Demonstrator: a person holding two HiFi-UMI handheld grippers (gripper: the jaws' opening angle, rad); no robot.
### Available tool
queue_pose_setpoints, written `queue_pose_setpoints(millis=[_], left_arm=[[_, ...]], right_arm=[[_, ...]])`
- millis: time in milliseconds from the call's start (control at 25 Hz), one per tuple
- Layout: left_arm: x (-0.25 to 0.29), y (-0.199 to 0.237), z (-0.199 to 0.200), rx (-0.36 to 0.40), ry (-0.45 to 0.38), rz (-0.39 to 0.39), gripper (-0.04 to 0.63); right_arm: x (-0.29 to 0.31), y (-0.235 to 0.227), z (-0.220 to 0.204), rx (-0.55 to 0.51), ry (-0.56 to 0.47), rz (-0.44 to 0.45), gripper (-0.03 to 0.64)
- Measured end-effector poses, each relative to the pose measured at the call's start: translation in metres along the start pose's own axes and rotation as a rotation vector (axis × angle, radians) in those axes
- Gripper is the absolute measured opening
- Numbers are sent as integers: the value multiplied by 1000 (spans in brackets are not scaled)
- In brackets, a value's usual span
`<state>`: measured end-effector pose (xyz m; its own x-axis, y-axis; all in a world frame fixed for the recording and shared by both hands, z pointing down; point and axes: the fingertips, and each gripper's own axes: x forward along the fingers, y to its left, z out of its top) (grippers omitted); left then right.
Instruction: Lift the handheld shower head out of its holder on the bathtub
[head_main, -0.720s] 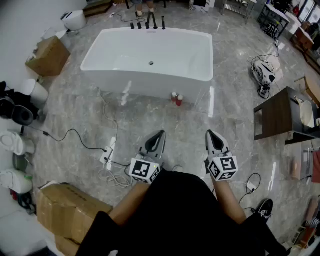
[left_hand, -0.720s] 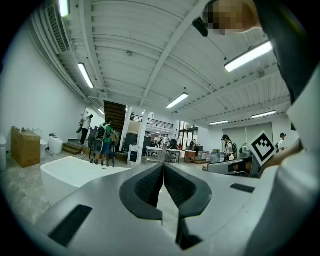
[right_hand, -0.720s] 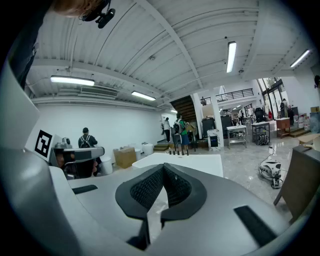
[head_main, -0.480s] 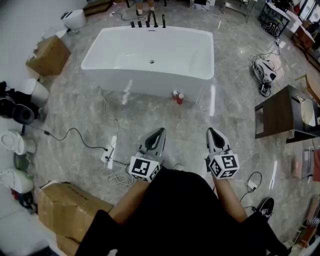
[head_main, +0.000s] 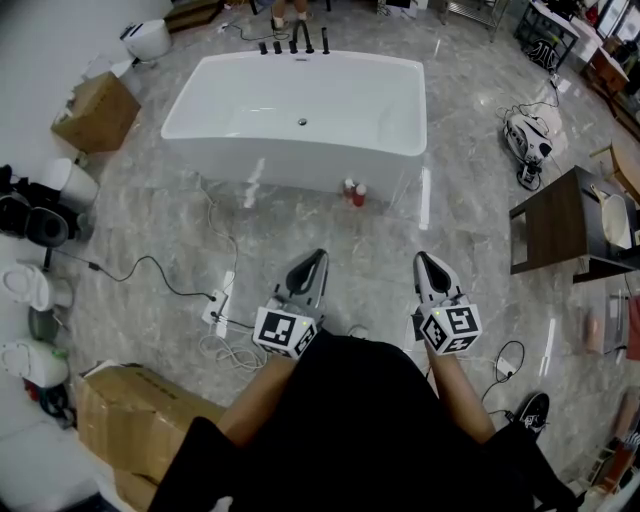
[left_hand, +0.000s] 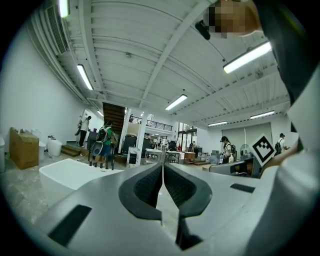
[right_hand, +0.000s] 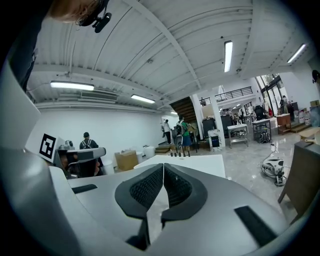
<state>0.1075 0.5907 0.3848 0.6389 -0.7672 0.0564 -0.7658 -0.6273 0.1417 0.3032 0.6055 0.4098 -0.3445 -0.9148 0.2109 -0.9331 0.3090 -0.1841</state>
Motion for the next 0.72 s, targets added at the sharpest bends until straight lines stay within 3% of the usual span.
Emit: queue_pose_setpoints(millis=[160, 200, 280, 360, 480, 720], left_arm=[[-5, 0, 4, 25, -27, 3, 6], [-6, 2, 3, 8, -31, 12, 30], [-8, 6, -1, -25, -31, 38, 184], [-11, 10, -4, -42, -31, 67, 261], [-17, 16, -7, -56, -34, 91, 284], [-27, 20, -16, -30, -15, 146, 296]], right_arm=[[-4, 1, 3, -39, -2, 28, 1], [-5, -1, 3, -30, -5, 28, 37], [-9, -8, 1, 9, -14, 14, 153], [-13, -14, -1, 39, -23, -14, 219], [-16, -21, -7, 53, -18, -38, 233], [-17, -21, -19, 73, 8, -1, 233]])
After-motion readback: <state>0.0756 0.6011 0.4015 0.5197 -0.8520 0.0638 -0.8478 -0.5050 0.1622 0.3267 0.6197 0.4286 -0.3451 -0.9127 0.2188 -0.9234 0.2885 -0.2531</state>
